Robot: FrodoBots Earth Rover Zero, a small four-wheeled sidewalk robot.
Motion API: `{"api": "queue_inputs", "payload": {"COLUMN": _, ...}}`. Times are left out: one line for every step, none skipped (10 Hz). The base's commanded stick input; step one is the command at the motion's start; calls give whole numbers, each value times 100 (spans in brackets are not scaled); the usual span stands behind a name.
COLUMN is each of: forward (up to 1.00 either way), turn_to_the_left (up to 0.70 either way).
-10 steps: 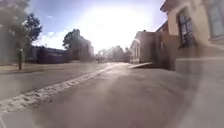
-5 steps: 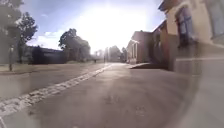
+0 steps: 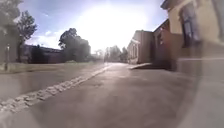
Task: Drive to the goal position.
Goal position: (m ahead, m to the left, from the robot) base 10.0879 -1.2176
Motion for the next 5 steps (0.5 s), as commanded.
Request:
{"api": "queue_inputs", "payload": {"forward": 70, "turn_to_the_left": 0}}
{"api": "queue_inputs", "payload": {"forward": 70, "turn_to_the_left": 0}}
{"api": "queue_inputs", "payload": {"forward": 70, "turn_to_the_left": 1}}
{"api": "queue_inputs", "payload": {"forward": 70, "turn_to_the_left": 11}}
{"api": "queue_inputs", "payload": {"forward": 70, "turn_to_the_left": 14}}
